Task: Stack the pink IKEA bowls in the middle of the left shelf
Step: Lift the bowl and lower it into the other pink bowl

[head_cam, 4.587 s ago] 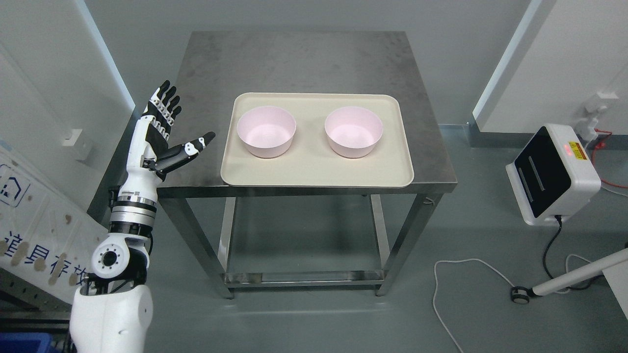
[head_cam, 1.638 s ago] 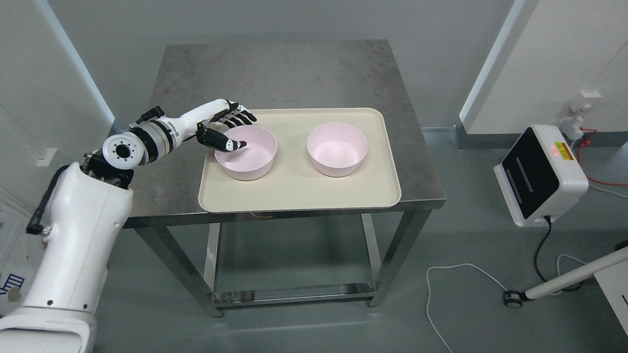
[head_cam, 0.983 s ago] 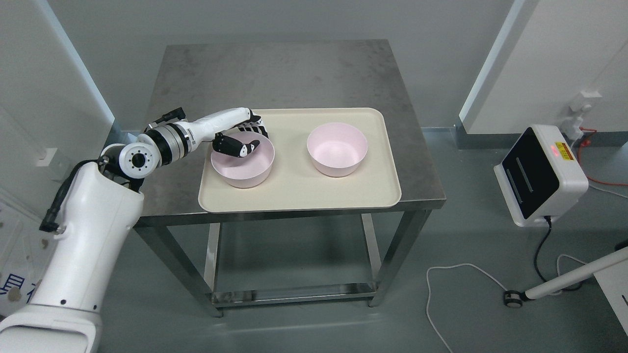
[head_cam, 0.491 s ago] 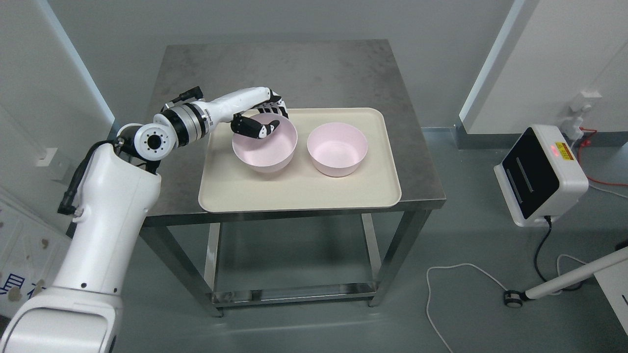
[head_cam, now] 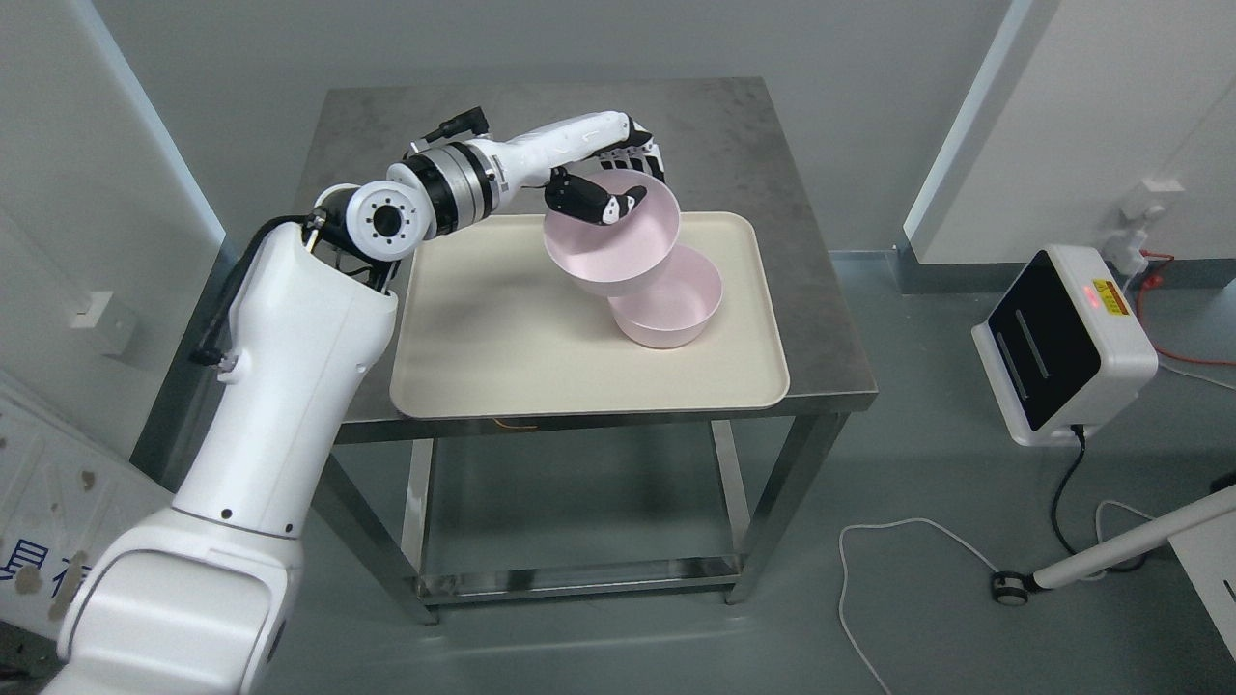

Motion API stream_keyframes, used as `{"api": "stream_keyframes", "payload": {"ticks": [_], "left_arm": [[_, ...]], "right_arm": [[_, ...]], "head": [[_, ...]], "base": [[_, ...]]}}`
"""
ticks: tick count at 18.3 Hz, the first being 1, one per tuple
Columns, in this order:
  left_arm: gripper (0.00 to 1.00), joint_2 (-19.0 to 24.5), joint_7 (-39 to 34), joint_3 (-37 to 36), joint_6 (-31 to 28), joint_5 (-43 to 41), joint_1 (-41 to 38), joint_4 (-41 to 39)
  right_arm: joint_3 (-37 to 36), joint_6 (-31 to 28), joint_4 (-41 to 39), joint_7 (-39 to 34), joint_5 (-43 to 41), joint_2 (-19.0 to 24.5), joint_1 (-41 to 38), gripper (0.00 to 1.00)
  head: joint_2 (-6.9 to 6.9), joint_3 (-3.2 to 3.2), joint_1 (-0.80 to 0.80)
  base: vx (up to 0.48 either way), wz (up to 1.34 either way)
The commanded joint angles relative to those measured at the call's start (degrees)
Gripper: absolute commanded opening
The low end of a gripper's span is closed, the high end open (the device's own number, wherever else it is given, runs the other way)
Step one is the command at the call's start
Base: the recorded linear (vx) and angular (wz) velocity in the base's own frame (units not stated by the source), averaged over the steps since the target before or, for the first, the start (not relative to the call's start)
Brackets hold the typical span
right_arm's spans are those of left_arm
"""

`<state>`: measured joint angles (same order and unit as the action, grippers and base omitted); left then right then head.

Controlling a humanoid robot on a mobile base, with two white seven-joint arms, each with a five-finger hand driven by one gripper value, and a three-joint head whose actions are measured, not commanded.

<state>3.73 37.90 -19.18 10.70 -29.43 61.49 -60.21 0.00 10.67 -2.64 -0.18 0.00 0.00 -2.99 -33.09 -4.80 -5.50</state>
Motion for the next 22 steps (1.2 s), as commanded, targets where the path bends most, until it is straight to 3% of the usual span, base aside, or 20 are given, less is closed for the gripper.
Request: {"api": "stream_keyframes", "payload": {"ticks": [1,9,22], "left_arm": [[0.02,-2.73,-6.77,-18.87,-0.33,2.01,1.52,6.23],[0.03,-2.73,-9.51,-16.33,-0.42,-1.42,2.75,10.9],[0.08,-2.73,-11.36,-10.53,-0.6,-2.12,5.03,11.61]], "right_arm": [[-0.62,-0.04,0.0,0.0,0.44,-1.0,0.0,1.0],[-0.53,-0.04,0.0,0.0,0.44,-1.0,0.0,1.0],[-0.53,-0.04,0.0,0.0,0.44,-1.0,0.0,1.0]], "head": [[0.0,0.0,0.0],[0.0,0.0,0.0],[0.0,0.0,0.0]], "base": [[0.0,0.0],[0.0,0.0],[0.0,0.0]]}}
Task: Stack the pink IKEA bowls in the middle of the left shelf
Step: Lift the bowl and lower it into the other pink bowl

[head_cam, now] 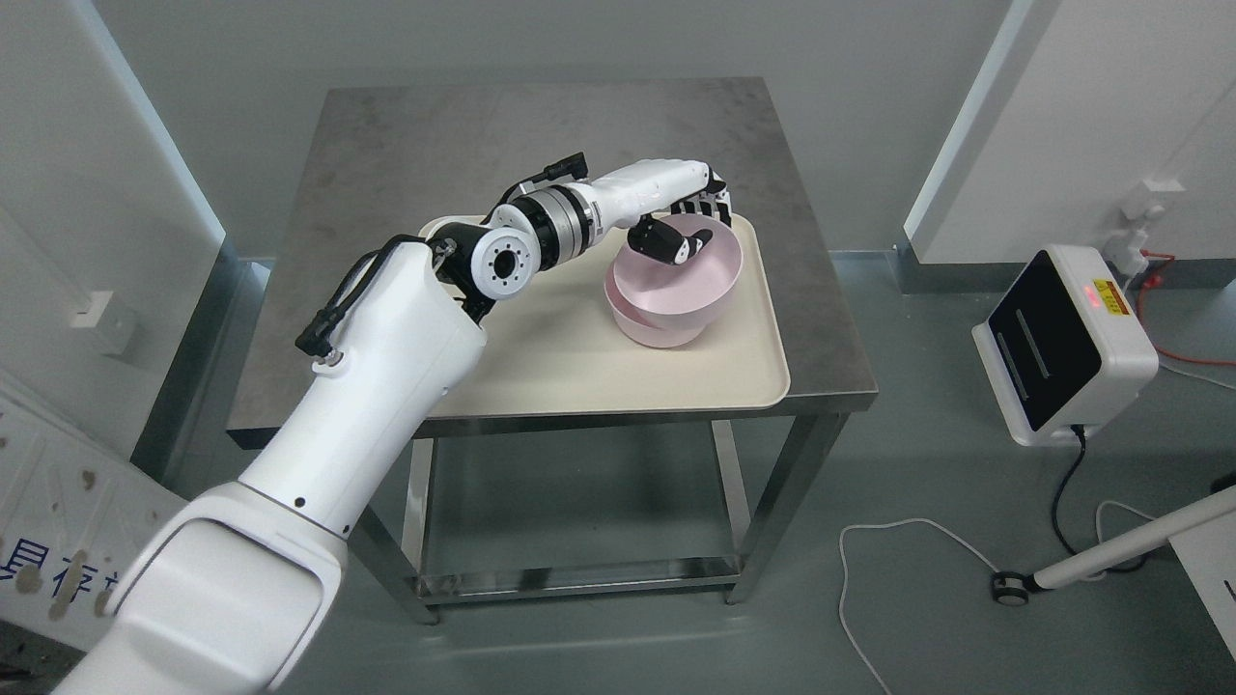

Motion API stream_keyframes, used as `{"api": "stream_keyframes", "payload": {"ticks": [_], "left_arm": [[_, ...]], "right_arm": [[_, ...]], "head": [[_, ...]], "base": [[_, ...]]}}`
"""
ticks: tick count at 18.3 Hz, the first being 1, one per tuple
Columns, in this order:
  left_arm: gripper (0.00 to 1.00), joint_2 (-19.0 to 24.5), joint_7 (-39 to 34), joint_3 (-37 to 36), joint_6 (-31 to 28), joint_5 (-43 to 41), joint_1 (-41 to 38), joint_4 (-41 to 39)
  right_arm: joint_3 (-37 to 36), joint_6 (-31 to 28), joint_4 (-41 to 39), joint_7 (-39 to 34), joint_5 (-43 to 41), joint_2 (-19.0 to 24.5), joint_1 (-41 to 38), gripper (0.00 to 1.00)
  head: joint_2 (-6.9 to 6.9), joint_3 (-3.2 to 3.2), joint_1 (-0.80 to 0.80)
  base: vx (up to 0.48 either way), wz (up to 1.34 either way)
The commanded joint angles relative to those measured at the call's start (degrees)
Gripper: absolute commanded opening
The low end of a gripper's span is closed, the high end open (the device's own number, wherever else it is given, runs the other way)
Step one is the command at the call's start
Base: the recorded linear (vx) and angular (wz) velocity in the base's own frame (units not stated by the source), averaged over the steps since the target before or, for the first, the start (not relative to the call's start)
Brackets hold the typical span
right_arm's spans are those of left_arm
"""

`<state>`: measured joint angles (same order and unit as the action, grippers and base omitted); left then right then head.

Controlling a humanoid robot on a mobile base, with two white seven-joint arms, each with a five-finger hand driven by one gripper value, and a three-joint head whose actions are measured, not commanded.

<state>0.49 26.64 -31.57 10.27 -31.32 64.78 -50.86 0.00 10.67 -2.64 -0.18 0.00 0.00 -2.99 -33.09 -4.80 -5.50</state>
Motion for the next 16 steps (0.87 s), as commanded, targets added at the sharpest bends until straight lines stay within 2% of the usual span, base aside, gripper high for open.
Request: {"api": "stream_keyframes", "payload": {"ticks": [1,7,8,9,10,12,13,14,16], "left_arm": [[0.08,0.51,-0.1,1.95,-0.16,-0.32,2.1,2.95],[0.1,0.51,-0.18,1.86,0.37,-3.57,1.41,4.1],[0.23,0.51,-0.18,2.03,0.37,-3.57,1.4,4.1],[0.49,0.51,-0.36,2.64,0.28,-3.57,1.23,4.1],[0.63,0.51,-0.62,3.78,0.37,-3.05,0.62,4.01],[0.72,0.51,-1.76,8.77,1.76,-2.0,-1.22,1.91],[0.76,0.51,-3.85,12.98,4.3,0.18,-1.84,1.03],[0.8,0.51,-7.53,16.15,6.76,4.73,-2.37,0.59],[0.81,0.51,-12.73,20.64,9.58,17.36,-3.25,-0.73]], "right_arm": [[-0.53,-0.04,0.0,0.01,0.44,-1.0,0.0,1.0],[-0.53,-0.04,0.0,0.01,0.44,-1.0,0.0,1.0],[-0.61,-0.04,0.0,0.01,0.44,-1.0,0.0,1.0],[-0.53,-0.04,0.0,-0.08,0.44,-1.0,0.0,1.0],[-0.53,-0.04,0.0,0.0,0.44,-1.0,0.0,1.0],[-0.53,-0.04,0.0,0.01,0.44,-1.0,0.0,1.0],[-0.53,-0.04,0.0,-0.08,0.44,-1.0,0.0,1.0],[-0.53,-0.04,0.0,0.0,0.44,-1.0,0.0,1.0],[-0.53,-0.04,0.0,0.01,0.44,-1.0,0.0,1.0]], "head": [[0.0,0.0,0.0],[0.0,0.0,0.0],[0.0,0.0,0.0],[0.0,0.0,0.0],[0.0,0.0,0.0],[0.0,0.0,0.0],[0.0,0.0,0.0],[0.0,0.0,0.0],[0.0,0.0,0.0]], "base": [[0.0,0.0],[0.0,0.0],[0.0,0.0],[0.0,0.0],[0.0,0.0],[0.0,0.0],[0.0,0.0],[0.0,0.0],[0.0,0.0]]}}
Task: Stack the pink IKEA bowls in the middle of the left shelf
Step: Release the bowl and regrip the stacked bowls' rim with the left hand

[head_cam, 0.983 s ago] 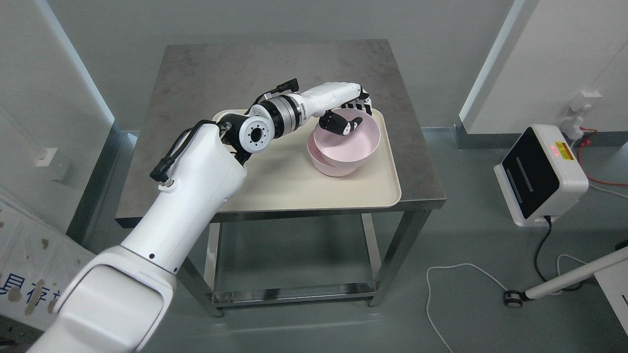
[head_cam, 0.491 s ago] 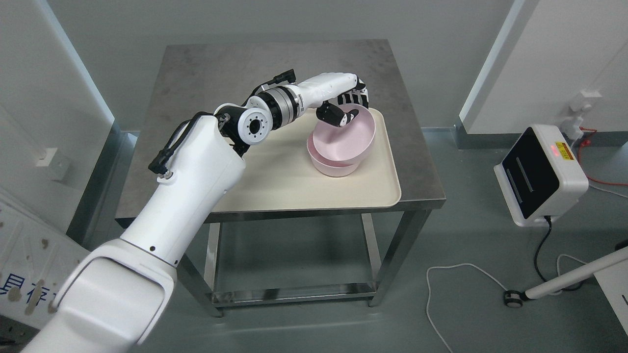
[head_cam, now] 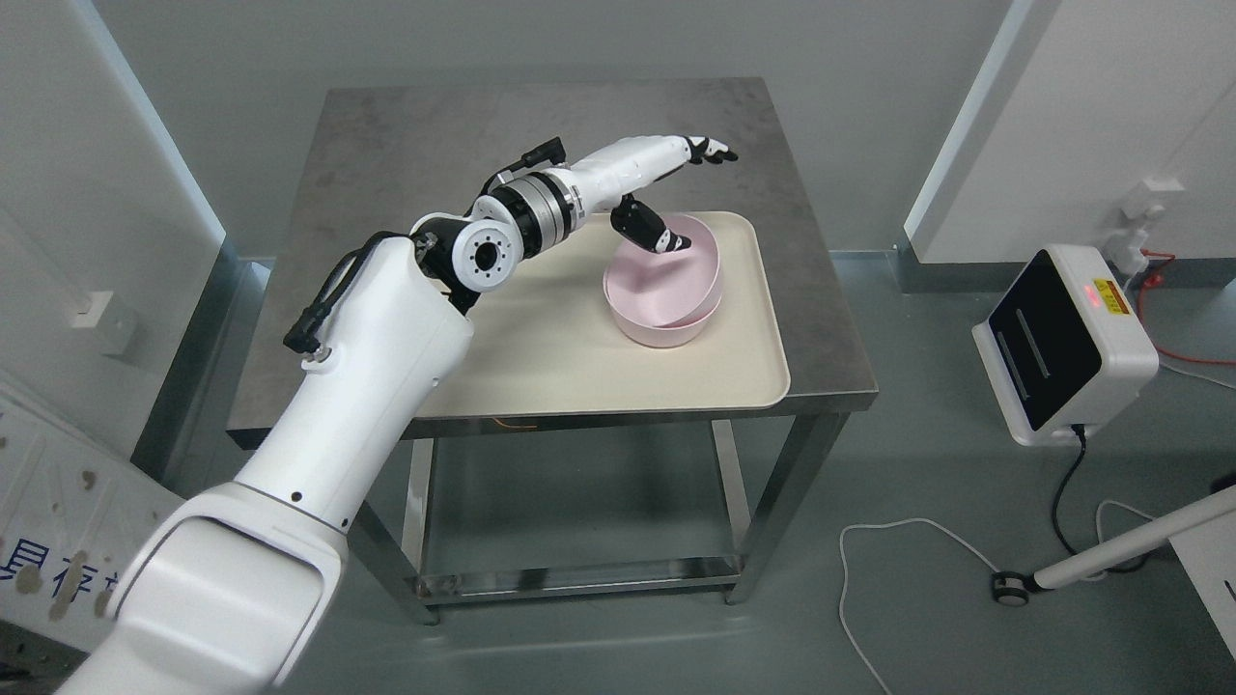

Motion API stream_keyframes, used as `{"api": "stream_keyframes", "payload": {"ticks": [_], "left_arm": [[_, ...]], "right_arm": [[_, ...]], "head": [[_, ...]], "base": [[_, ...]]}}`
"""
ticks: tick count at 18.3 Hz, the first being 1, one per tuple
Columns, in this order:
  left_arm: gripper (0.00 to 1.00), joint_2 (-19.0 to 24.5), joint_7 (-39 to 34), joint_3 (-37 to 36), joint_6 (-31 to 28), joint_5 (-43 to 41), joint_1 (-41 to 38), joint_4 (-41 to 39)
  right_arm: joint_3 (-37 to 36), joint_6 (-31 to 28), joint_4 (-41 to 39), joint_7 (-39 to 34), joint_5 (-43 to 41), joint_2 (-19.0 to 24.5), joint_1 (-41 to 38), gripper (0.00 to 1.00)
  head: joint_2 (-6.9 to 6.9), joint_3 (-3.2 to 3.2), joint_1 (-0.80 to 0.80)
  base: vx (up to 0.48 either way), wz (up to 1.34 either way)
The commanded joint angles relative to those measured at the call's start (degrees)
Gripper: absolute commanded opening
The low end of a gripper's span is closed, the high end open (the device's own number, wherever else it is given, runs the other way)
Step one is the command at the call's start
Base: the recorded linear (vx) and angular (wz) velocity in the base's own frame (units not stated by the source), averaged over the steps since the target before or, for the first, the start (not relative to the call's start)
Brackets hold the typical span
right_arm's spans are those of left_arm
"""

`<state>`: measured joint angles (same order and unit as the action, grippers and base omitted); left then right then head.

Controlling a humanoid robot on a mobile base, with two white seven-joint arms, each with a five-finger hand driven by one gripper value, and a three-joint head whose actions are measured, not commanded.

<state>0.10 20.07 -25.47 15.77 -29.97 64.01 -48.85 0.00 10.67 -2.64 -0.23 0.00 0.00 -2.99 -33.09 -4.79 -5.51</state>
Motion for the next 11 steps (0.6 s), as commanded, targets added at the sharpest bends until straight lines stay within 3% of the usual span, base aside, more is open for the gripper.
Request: {"api": "stream_keyframes", "payload": {"ticks": [1,3,6,11], "left_arm": [[0.81,0.9,-5.66,16.14,5.05,22.52,-3.71,-3.87],[0.81,0.9,0.2,16.42,5.5,29.86,-8.7,-9.48],[0.81,0.9,15.58,16.34,5.94,29.79,-17.67,-15.55],[0.81,0.9,16.23,15.81,9.36,17.69,-20.68,-16.63]], "right_arm": [[-0.53,-0.04,0.0,0.06,0.44,-1.0,0.0,1.0],[-0.62,-0.04,0.0,0.06,0.44,-1.0,0.0,1.0],[-0.53,-0.04,0.0,0.06,0.44,-1.0,0.0,1.0],[-0.53,-0.04,0.0,0.06,0.44,-1.0,0.0,1.0]], "head": [[0.0,0.0,0.0],[0.0,0.0,0.0],[0.0,0.0,0.0],[0.0,0.0,0.0]], "base": [[0.0,0.0],[0.0,0.0],[0.0,0.0],[0.0,0.0]]}}
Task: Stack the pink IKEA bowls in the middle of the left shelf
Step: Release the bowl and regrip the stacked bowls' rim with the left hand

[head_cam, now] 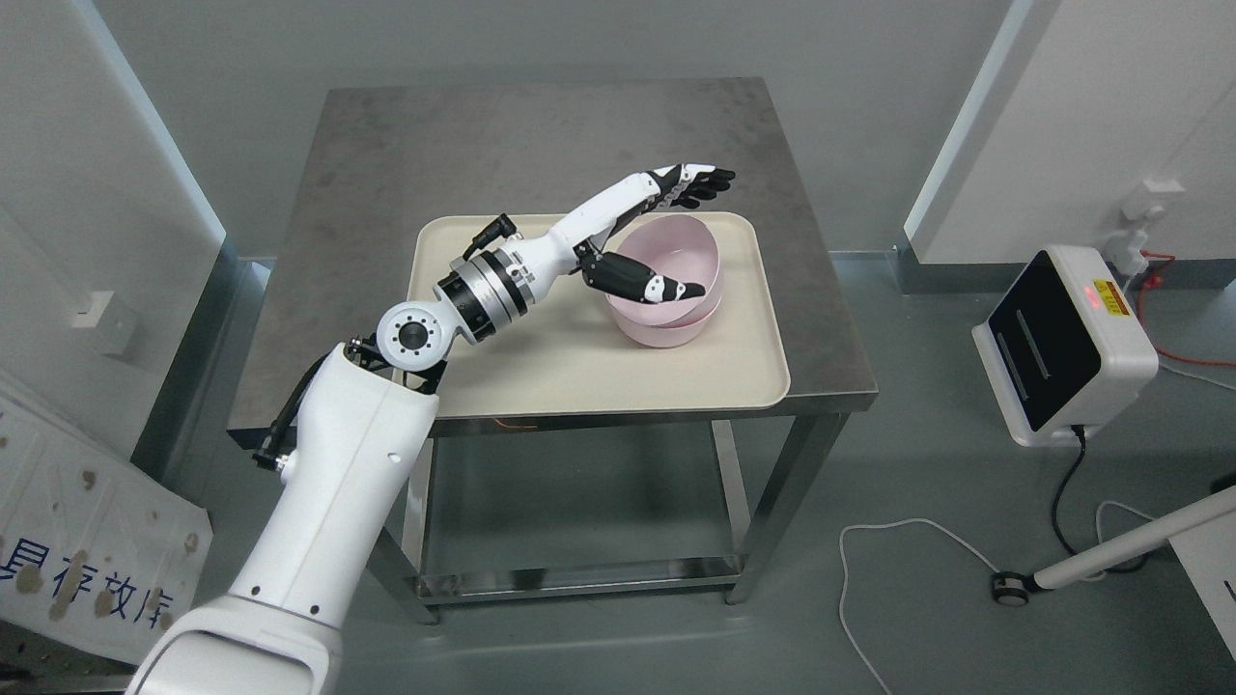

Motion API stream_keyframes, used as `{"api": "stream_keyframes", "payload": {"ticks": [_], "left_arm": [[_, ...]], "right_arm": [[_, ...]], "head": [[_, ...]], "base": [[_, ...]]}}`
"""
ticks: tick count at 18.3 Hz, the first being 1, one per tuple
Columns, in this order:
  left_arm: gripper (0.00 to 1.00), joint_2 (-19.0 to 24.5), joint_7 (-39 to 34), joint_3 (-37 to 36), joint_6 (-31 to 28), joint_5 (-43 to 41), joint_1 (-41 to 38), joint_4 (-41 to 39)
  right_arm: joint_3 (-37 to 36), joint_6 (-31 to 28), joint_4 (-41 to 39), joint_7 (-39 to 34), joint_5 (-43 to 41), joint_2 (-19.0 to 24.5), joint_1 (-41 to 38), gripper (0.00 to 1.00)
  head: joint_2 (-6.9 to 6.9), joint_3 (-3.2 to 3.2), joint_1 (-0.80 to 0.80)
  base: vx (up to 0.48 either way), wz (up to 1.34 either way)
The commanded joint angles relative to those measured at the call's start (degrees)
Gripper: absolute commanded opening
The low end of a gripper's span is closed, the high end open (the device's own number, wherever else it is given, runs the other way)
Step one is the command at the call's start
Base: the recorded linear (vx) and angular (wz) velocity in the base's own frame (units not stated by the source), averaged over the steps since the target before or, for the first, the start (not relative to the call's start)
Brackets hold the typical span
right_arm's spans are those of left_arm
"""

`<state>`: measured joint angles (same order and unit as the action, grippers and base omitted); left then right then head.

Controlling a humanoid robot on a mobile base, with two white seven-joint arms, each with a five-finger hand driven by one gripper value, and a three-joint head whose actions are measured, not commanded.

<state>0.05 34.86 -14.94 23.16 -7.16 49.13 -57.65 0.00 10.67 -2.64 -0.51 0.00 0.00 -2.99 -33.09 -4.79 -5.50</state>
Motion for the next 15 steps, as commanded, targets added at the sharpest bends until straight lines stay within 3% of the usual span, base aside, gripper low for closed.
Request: {"api": "stream_keyframes", "payload": {"ticks": [1,7,15], "left_arm": [[0.81,0.95,1.44,5.27,1.98,-7.58,-5.71,-7.92],[0.79,1.97,1.61,5.45,1.72,-24.9,-5.27,-7.83],[0.68,2.33,2.41,-0.08,1.63,-35.19,-0.26,-7.92]], "right_arm": [[-0.53,-0.04,0.0,0.25,0.44,-1.0,0.0,1.0],[-0.53,-0.04,0.0,0.34,0.44,-1.0,0.0,1.0],[-0.61,-0.04,0.0,0.34,0.44,-1.0,0.0,1.0]], "head": [[0.0,0.0,0.0],[0.0,0.0,0.0],[0.0,0.0,0.0]], "base": [[0.0,0.0],[0.0,0.0],[0.0,0.0]]}}
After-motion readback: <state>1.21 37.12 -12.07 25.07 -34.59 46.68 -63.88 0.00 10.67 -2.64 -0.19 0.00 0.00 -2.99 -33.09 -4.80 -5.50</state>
